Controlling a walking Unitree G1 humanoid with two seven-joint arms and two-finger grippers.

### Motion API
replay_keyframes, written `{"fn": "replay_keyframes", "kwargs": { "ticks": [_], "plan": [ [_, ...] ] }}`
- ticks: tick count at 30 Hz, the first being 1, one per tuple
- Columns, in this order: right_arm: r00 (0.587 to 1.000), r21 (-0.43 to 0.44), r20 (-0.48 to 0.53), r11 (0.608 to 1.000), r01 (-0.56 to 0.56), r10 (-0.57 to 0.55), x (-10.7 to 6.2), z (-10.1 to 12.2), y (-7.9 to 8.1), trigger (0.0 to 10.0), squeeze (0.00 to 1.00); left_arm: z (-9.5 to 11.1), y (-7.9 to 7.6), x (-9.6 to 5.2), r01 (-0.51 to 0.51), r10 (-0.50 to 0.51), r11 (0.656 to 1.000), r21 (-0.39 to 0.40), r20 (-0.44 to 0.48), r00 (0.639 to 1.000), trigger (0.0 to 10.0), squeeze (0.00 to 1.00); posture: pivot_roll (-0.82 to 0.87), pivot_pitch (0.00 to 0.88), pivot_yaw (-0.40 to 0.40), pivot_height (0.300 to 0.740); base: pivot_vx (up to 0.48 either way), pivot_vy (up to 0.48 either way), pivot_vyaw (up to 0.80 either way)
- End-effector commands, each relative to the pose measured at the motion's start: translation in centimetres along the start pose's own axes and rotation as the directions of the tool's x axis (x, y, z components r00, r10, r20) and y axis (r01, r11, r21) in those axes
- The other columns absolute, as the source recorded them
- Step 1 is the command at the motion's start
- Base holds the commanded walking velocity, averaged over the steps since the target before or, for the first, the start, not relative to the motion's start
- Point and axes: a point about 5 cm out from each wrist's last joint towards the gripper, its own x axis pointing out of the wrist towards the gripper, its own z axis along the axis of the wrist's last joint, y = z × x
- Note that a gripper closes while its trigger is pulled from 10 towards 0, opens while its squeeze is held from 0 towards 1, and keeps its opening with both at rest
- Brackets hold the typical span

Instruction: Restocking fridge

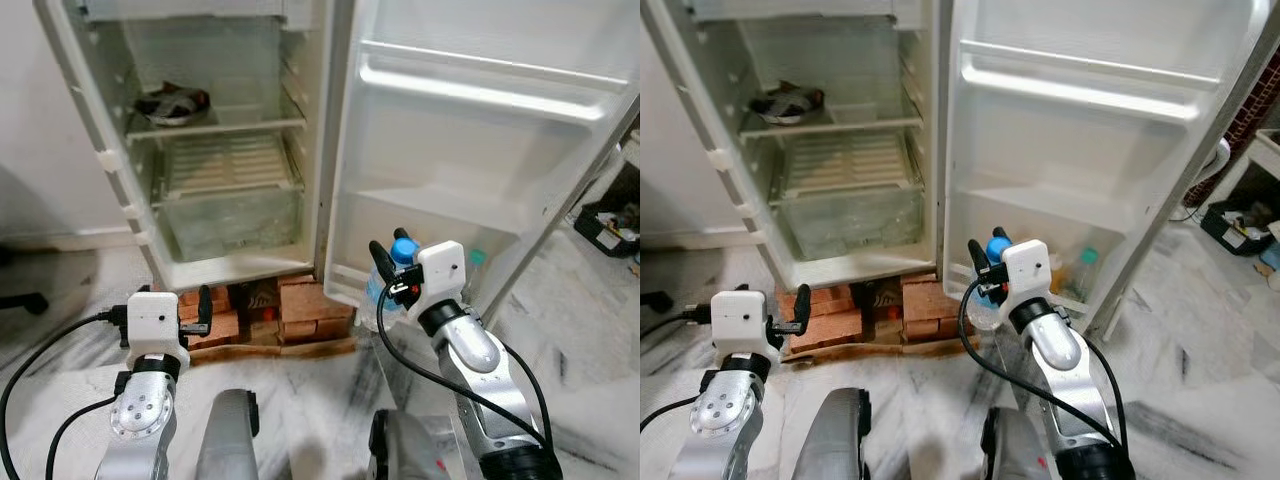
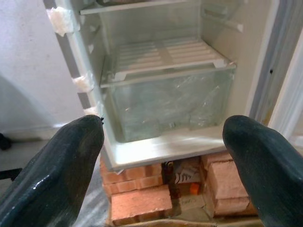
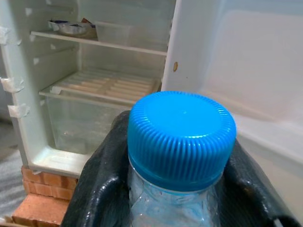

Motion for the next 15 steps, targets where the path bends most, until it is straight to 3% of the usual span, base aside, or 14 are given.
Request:
{"fn": "replay_keyframes", "kwargs": {
  "ticks": [1,15],
  "plan": [
    [0.999,-0.019,0.044,1.0,-0.009,0.01,0.25,0.9,-0.05,10.0,0.0,0.59,-0.13,0.02,0.013,-0.013,1.0,0.003,0.024,1.0,10.0,0.0,0.09,0.043,-0.055,0.62,0.469,0.0,0.0],
    [0.999,-0.015,0.044,1.0,-0.026,0.026,0.42,0.88,0.11,10.0,0.0,0.49,-0.44,0.04,0.022,-0.022,1.0,-0.003,0.021,1.0,10.0,0.0,0.08,0.037,-0.059,0.62,0.475,0.0,0.0]
  ]
}}
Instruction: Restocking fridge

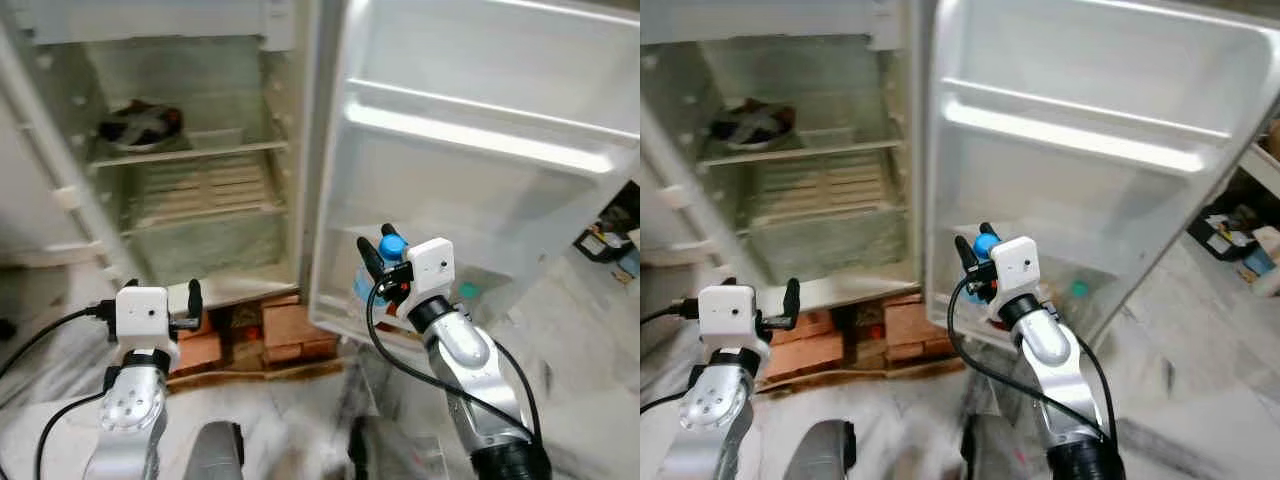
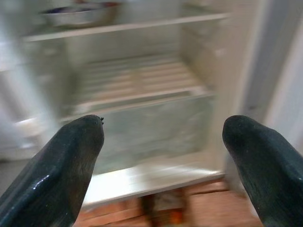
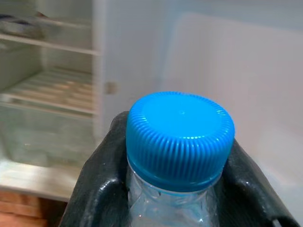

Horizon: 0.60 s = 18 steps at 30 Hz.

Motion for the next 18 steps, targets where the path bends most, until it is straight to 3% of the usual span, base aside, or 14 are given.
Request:
{"fn": "replay_keyframes", "kwargs": {
  "ticks": [1,4,18],
  "plan": [
    [0.998,0.002,0.062,1.0,-0.031,0.031,0.71,1.29,0.93,10.0,0.0,0.12,1.27,-0.04,-0.034,0.034,0.999,0.025,0.004,0.999,10.0,0.0,0.08,0.037,-0.059,0.62,0.472,0.0,0.0],
    [0.998,0.001,0.062,0.999,-0.033,0.033,0.8,1.35,0.86,10.0,0.0,0.26,1.24,0.11,-0.042,0.042,0.999,0.022,0.006,0.999,10.0,0.0,0.09,0.05,-0.063,0.62,0.39,0.0,0.0],
    [0.996,0.024,0.062,0.997,-0.067,0.065,0.78,1.2,1.43,10.0,0.0,0.27,1.14,-0.17,-0.042,0.042,0.999,0.014,0.01,0.999,10.0,0.0,0.09,0.047,-0.063,0.605,0.0,0.0,0.0]
  ]
}}
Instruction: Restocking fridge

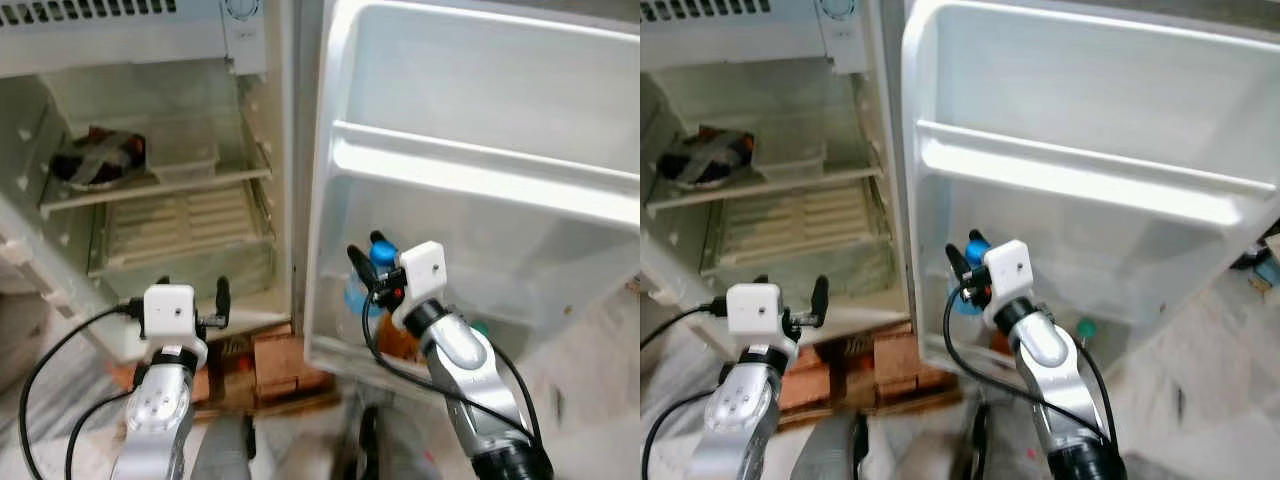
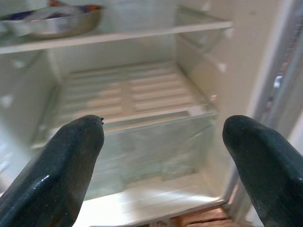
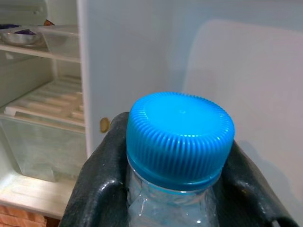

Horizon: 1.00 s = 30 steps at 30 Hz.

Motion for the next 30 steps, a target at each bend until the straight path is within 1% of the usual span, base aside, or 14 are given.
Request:
{"fn": "replay_keyframes", "kwargs": {
  "ticks": [1,4,5,6,9,12,20,23,24,26,30],
  "plan": [
    [0.998,-0.014,0.033,0.999,0.046,-0.046,-0.2,0.8,-1.0,10.0,0.0,0.1,-0.1,0.0,0.007,-0.007,1.0,0.004,0.002,1.0,10.0,0.0,0.09,0.047,-0.062,0.595,0.0,0.0,0.0],
    [0.999,-0.009,0.035,0.999,0.038,-0.038,-0.3,0.8,-1.0,10.0,0.0,0.1,-0.2,0.0,0.01,-0.01,1.0,0.007,0.002,1.0,10.0,0.0,0.09,0.047,-0.061,0.575,0.0,0.0,0.0],
    [0.999,-0.009,0.035,0.999,0.038,-0.038,-0.3,0.8,-1.0,10.0,0.0,0.1,-0.2,0.0,0.01,-0.01,1.0,0.007,0.002,1.0,10.0,0.0,0.09,0.047,-0.061,0.575,0.0,0.0,0.0],
    [0.999,-0.006,0.035,0.999,0.033,-0.032,-0.3,0.8,-0.9,10.0,0.0,0.1,-0.2,0.0,0.012,-0.012,1.0,0.009,0.0,1.0,10.0,0.0,0.09,0.048,-0.06,0.56,0.0,0.0,0.0],
    [0.999,-0.003,0.034,1.0,0.028,-0.028,-0.3,0.8,-0.9,10.0,0.0,0.1,-0.3,0.0,0.013,-0.013,1.0,0.01,0.0,1.0,10.0,0.0,0.09,0.048,-0.06,0.55,0.0,0.0,0.0],
    [1.0,0.009,0.028,1.0,-0.003,0.002,-0.4,0.7,-0.6,10.0,0.0,0.0,-0.3,0.0,0.012,-0.012,1.0,0.014,-0.003,1.0,10.0,0.0,0.09,0.048,-0.062,0.53,0.0,0.0,0.0],
    [0.999,0.014,0.033,1.0,-0.017,0.017,-0.1,0.7,-0.4,10.0,0.0,0.1,-0.1,0.0,-0.004,0.004,1.0,0.029,0.0,1.0,10.0,0.0,0.1,0.053,-0.059,0.53,0.0,0.0,0.0],
    [0.999,0.01,0.046,1.0,-0.019,0.019,0.2,0.8,-0.3,10.0,0.0,0.3,0.2,-0.2,-0.031,0.03,0.997,0.067,0.006,1.0,10.0,0.0,0.1,0.063,-0.05,0.53,0.0,0.0,0.0],
    [0.999,0.01,0.046,1.0,-0.019,0.019,0.2,0.8,-0.3,10.0,0.0,0.3,0.2,-0.2,-0.031,0.03,0.997,0.067,0.006,1.0,10.0,0.0,0.1,0.063,-0.05,0.53,0.0,0.0,0.0],
    [0.998,0.01,0.052,1.0,-0.029,0.028,0.6,0.8,0.0,10.0,0.0,0.4,0.7,-0.4,-0.064,0.064,0.994,0.091,0.002,0.998,10.0,0.0,0.11,0.072,-0.047,0.53,0.0,0.0,0.0],
    [0.994,-0.008,0.082,0.998,-0.064,0.065,1.1,1.2,0.7,10.0,0.0,0.2,1.1,-1.1,-0.075,0.077,0.991,0.11,-0.011,0.997,10.0,0.0,0.12,0.081,-0.048,0.53,0.0,0.0,0.0]
  ]
}}
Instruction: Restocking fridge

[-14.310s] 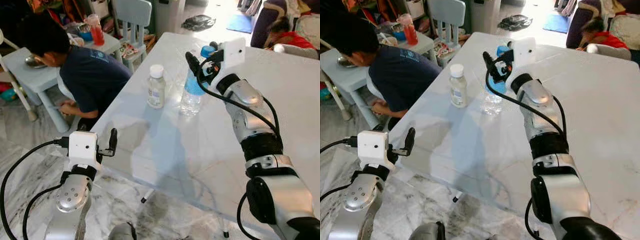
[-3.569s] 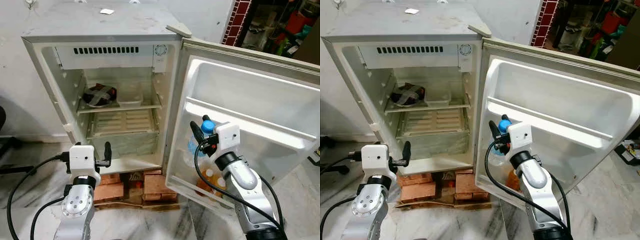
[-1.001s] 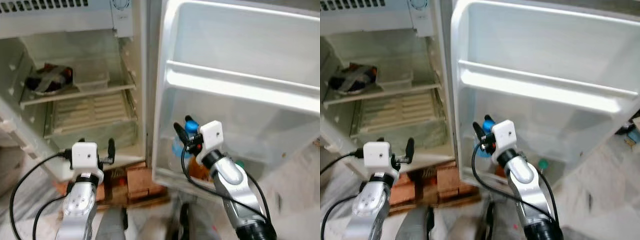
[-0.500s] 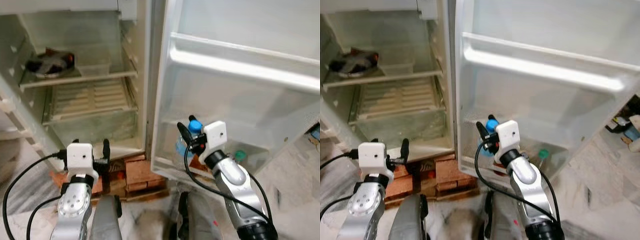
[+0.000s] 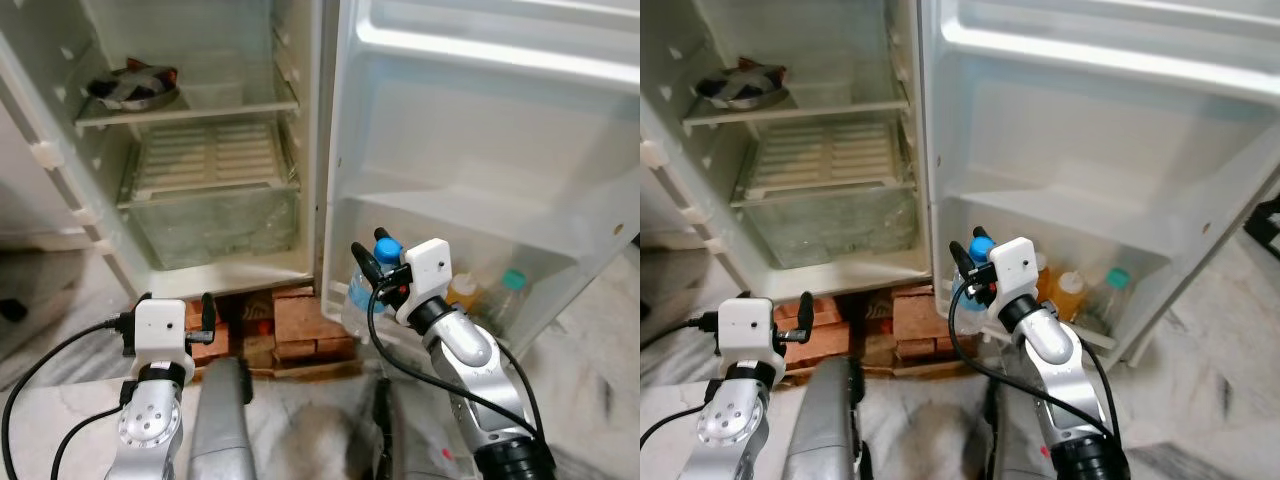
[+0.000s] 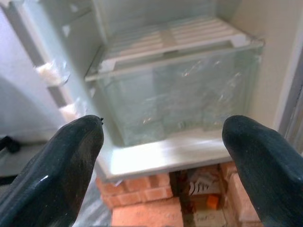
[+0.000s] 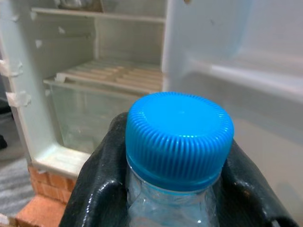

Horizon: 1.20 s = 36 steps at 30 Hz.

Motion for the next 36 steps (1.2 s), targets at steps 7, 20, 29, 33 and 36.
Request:
{"fn": "replay_keyframes", "kwargs": {
  "ticks": [7,20,29,33,36],
  "plan": [
    [0.997,-0.021,0.064,0.999,-0.044,0.045,1.4,1.1,0.5,10.0,0.0,0.5,0.0,-0.8,-0.005,0.005,1.0,0.028,0.002,1.0,10.0,0.0,0.14,0.098,-0.052,0.505,0.0,0.0,0.0],
    [0.98,-0.183,0.187,0.983,-0.027,0.062,4.1,3.2,0.6,10.0,0.0,0.8,0.2,-2.2,-0.01,0.011,0.999,0.048,-0.011,1.0,10.0,0.0,0.17,0.141,-0.064,0.48,0.0,0.0,0.0],
    [0.964,-0.423,0.243,0.906,0.006,0.107,6.3,4.0,1.0,10.0,0.0,1.1,0.2,-2.9,-0.017,0.018,0.998,0.055,-0.019,1.0,10.0,0.0,0.19,0.173,-0.081,0.48,0.0,0.0,0.0],
    [0.973,-0.49,0.199,0.872,-0.005,0.118,6.8,2.9,1.0,10.0,0.0,1.3,0.3,-3.3,-0.028,0.029,0.998,0.052,-0.017,0.999,10.0,0.0,0.21,0.191,-0.093,0.48,0.0,0.0,0.0],
    [0.977,-0.531,0.171,0.847,-0.017,0.127,6.8,2.1,1.0,10.0,0.0,1.5,0.3,-3.5,-0.032,0.032,0.998,0.051,-0.014,0.999,10.0,0.0,0.22,0.202,-0.099,0.48,0.0,0.0,0.0]
  ]
}}
